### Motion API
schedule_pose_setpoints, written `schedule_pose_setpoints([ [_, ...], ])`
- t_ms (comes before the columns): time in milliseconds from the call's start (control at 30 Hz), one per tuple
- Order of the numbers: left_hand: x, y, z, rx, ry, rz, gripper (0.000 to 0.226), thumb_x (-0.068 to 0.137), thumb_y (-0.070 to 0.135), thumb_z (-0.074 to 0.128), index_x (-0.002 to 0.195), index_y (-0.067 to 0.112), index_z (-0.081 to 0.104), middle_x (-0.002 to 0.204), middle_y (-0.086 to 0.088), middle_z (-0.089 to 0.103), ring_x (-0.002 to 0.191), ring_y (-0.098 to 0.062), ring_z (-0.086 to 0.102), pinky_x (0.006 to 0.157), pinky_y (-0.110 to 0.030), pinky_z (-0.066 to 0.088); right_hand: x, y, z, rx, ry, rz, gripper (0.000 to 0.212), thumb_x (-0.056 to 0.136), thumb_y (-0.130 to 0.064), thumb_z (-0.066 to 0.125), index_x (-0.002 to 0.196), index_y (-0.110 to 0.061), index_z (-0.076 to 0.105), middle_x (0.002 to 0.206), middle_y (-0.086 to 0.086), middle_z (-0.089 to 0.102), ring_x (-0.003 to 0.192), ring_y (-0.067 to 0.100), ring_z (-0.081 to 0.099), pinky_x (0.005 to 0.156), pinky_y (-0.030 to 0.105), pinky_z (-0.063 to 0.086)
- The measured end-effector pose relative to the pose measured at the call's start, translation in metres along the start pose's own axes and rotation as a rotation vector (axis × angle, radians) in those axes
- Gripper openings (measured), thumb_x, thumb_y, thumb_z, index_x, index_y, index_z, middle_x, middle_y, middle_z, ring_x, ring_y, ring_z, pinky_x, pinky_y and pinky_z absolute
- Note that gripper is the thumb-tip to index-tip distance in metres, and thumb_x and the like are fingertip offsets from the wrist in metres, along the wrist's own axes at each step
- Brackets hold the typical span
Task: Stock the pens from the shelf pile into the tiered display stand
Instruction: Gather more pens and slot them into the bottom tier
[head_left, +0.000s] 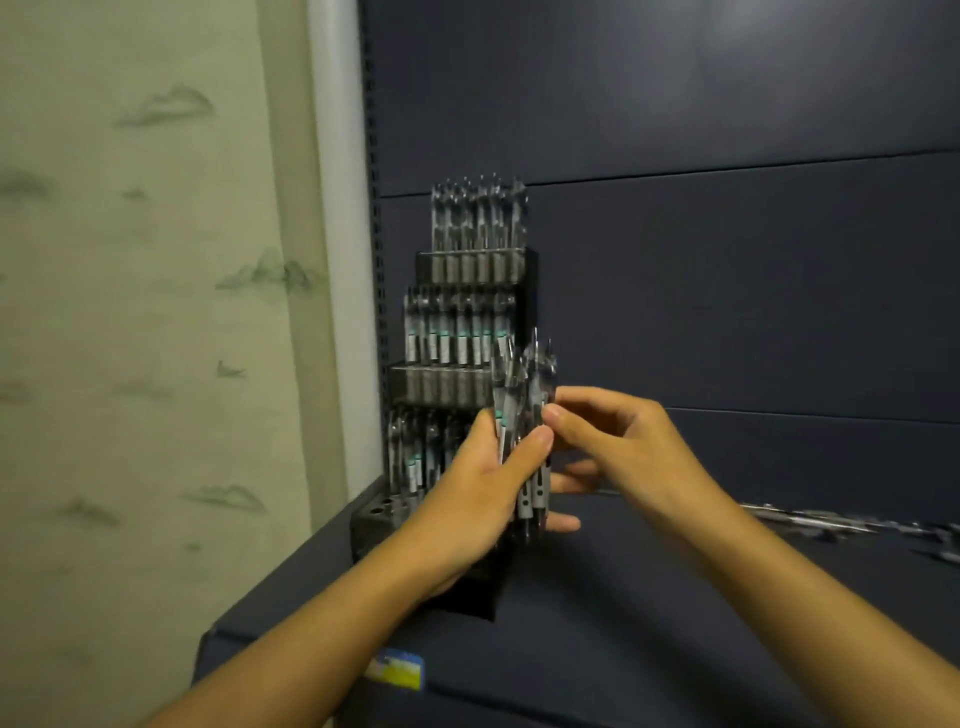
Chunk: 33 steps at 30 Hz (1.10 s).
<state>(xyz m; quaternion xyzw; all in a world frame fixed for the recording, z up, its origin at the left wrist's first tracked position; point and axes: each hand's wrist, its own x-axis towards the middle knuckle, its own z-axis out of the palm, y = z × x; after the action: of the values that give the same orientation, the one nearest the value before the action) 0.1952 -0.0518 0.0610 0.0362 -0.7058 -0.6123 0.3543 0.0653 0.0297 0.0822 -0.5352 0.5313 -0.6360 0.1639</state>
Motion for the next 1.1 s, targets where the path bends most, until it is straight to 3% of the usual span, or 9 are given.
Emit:
schedule_pose_setpoints([
  [133,-0.016,0.004,-0.064,-0.027,0.079,0.004,0.03,0.101,0.021,0.049,0.13,0.02,0.055,0.118,-0.007,0.071,0.1,-0.028,0.073,0.075,-0.043,0.062,0.011,-0.002,0.065,-0.039,0.047,-0.078,0.007,0.089,-0.018,0.071,0.094,-0.022,0.073,0.085,-0.001,0.076,0.08,0.008,0.072,0.061,0.022,0.058],
  [367,-0.036,-0.006,-0.142,-0.145,0.212,-0.028,0.029,0.101,0.024,0.05,0.125,0.012,0.061,0.11,-0.01,0.075,0.1,-0.029,0.073,0.079,-0.042,0.062,0.028,0.005,0.141,-0.205,0.155,-0.089,0.01,0.088,-0.028,0.072,0.096,-0.022,0.073,0.083,-0.009,0.074,0.08,0.002,0.07,0.069,0.015,0.051],
  [433,-0.037,-0.01,-0.156,-0.122,0.232,-0.049,0.029,0.1,0.025,0.051,0.123,0.011,0.062,0.107,-0.009,0.076,0.098,-0.028,0.073,0.079,-0.042,0.062,0.029,0.006,0.148,-0.256,0.204,-0.082,0.001,0.09,-0.03,0.071,0.089,-0.029,0.071,0.078,-0.012,0.073,0.077,0.0,0.069,0.07,0.018,0.051],
  [533,-0.037,-0.013,-0.166,-0.172,0.241,-0.083,0.019,0.098,0.026,0.054,0.114,0.02,0.063,0.107,-0.004,0.076,0.097,-0.022,0.074,0.082,-0.04,0.061,0.033,0.003,0.151,-0.321,0.218,-0.058,0.012,0.092,-0.025,0.067,0.082,-0.032,0.069,0.078,-0.006,0.074,0.081,0.011,0.072,0.073,0.034,0.059],
  [667,-0.034,-0.013,-0.174,-0.187,0.23,-0.092,0.024,0.096,0.025,0.058,0.118,0.016,0.063,0.108,-0.003,0.076,0.099,-0.023,0.074,0.085,-0.04,0.06,0.038,-0.005,0.15,-0.33,0.17,-0.059,0.014,0.094,-0.02,0.066,0.089,-0.033,0.069,0.079,-0.002,0.075,0.077,0.012,0.073,0.068,0.027,0.057],
  [867,-0.033,-0.011,-0.179,-0.153,0.214,-0.094,0.022,0.095,0.023,0.06,0.114,0.015,0.066,0.105,-0.004,0.077,0.098,-0.022,0.074,0.085,-0.037,0.06,0.037,-0.004,0.156,-0.389,0.161,-0.06,0.009,0.095,-0.02,0.065,0.097,-0.028,0.069,0.08,-0.002,0.074,0.074,0.012,0.074,0.075,0.033,0.062],
  [1100,-0.03,-0.01,-0.18,-0.132,0.215,-0.086,0.02,0.093,0.023,0.063,0.11,0.013,0.067,0.103,-0.004,0.077,0.094,-0.021,0.075,0.08,-0.035,0.061,0.038,-0.015,0.144,-0.429,0.231,-0.069,0.016,0.096,-0.022,0.063,0.111,-0.02,0.069,0.085,-0.001,0.075,0.073,0.01,0.074,0.073,0.027,0.062],
])
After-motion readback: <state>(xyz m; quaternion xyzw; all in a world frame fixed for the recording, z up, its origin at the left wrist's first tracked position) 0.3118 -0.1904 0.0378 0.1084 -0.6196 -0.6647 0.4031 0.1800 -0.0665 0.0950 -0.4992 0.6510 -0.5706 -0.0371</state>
